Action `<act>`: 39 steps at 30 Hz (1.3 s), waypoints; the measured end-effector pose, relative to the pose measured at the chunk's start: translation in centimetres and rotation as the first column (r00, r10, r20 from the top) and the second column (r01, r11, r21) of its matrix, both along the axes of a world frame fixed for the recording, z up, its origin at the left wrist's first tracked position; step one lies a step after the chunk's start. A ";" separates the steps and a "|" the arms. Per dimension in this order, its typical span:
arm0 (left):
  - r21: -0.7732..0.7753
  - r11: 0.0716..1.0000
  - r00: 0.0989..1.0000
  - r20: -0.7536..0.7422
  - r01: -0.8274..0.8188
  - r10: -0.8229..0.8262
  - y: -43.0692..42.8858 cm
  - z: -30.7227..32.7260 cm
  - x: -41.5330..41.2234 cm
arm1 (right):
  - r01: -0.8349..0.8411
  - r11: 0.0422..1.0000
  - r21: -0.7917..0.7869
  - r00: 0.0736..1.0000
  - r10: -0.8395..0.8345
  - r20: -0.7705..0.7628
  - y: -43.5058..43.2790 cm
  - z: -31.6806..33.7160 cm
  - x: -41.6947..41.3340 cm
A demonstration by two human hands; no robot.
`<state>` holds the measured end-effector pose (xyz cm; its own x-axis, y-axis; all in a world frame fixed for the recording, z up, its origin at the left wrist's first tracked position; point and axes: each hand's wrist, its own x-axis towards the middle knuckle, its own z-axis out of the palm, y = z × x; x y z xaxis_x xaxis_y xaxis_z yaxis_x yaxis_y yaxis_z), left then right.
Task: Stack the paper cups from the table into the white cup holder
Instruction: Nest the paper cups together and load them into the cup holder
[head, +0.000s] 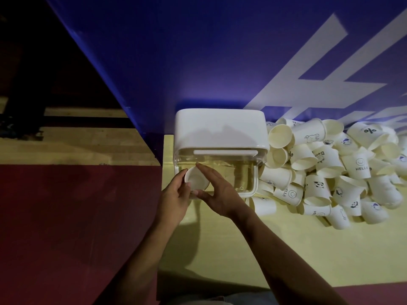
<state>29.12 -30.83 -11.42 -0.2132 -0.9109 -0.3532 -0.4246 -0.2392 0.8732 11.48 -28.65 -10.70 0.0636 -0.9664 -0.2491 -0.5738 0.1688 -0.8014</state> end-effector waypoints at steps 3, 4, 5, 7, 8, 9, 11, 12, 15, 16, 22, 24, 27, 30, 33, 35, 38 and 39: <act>0.014 1.000 1.000 0.011 -0.017 0.016 0.1 0.5 -0.2 | -0.018 1.000 -0.003 1.000 0.018 -0.003 -0.2 0.4 -0.2; 0.024 0.999 0.999 0.015 -0.037 0.037 0.2 0.9 -0.4 | -0.031 1.000 0.001 1.000 0.031 -0.007 -0.1 0.7 -0.3; 0.027 0.997 0.997 0.023 -0.070 0.069 0.4 1.5 -0.6 | -0.033 0.999 0.002 0.999 0.033 -0.008 0.1 1.1 -0.4; -0.027 0.985 0.982 0.086 -0.168 0.170 1.3 3.1 -1.1 | 0.021 1.000 -0.011 1.000 -0.021 -0.003 1.0 1.9 -0.9; -0.085 0.975 0.970 0.114 -0.205 0.214 2.1 4.1 -1.5 | 0.072 0.997 -0.022 0.997 -0.073 -0.016 1.8 2.2 -1.6; -0.157 0.962 0.961 0.126 -0.224 0.244 2.8 4.9 -1.9 | 0.121 0.992 -0.031 0.992 -0.122 -0.041 2.7 2.4 -2.4; -0.266 0.942 0.962 0.123 -0.206 0.245 4.1 6.0 -3.5 | 0.217 0.976 -0.028 0.973 -0.218 -0.073 4.7 2.8 -4.8; -0.294 0.941 0.970 0.120 -0.170 0.213 4.6 6.3 -4.2 | 0.261 0.965 -0.017 0.963 -0.262 -0.071 5.4 3.0 -6.0; -0.289 0.957 0.994 0.108 0.019 0.013 5.5 6.7 -8.7 | 0.390 0.920 -0.034 0.917 -0.391 -0.080 8.3 4.0 -10.9; -0.262 0.961 0.992 0.113 0.084 -0.056 5.6 7.0 -10.6 | 0.429 0.902 -0.052 0.898 -0.432 -0.085 9.3 4.4 -12.7; -0.320 0.899 0.954 0.130 0.299 -0.271 6.5 8.0 -22.7 | 0.601 0.791 -0.115 0.792 -0.609 -0.049 13.9 6.3 -24.1; -0.342 0.873 0.937 0.161 0.348 -0.310 7.2 8.5 -27.9 | 0.624 0.772 -0.121 0.774 -0.632 -0.041 15.5 6.6 -28.1; -0.360 0.835 0.907 0.225 0.416 -0.355 7.6 9.0 -35.6 | 0.648 0.751 -0.126 0.755 -0.656 -0.026 17.6 6.7 -33.4; -0.385 0.777 0.861 0.329 0.498 -0.389 7.1 8.8 -43.7 | 0.666 0.739 -0.098 0.743 -0.669 0.004 19.5 6.5 -38.4; -0.418 0.688 0.788 0.477 0.593 -0.389 4.8 8.5 -50.7 | 0.680 0.729 -0.077 0.732 -0.681 0.020 20.7 6.5 -42.6; -0.441 0.604 0.723 0.587 0.663 -0.365 2.9 7.9 -54.7 | 0.682 0.729 -0.052 0.731 -0.683 0.012 21.4 6.2 -45.0; -0.408 0.506 0.602 0.735 0.760 -0.312 1.0 6.7 -58.4 | 0.712 0.702 -0.010 0.702 -0.712 0.019 22.1 5.3 -47.6; -0.380 0.481 0.554 0.779 0.790 -0.293 0.7 6.2 -59.2 | 0.721 0.693 0.001 0.693 -0.721 0.018 22.2 4.9 -48.2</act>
<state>-30.07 -30.16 -5.19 -0.7450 -0.6671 0.0043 -0.6537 0.7313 0.1949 -36.76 -6.47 -5.78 -0.6491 -0.7189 -0.2486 -0.2660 0.5206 -0.8113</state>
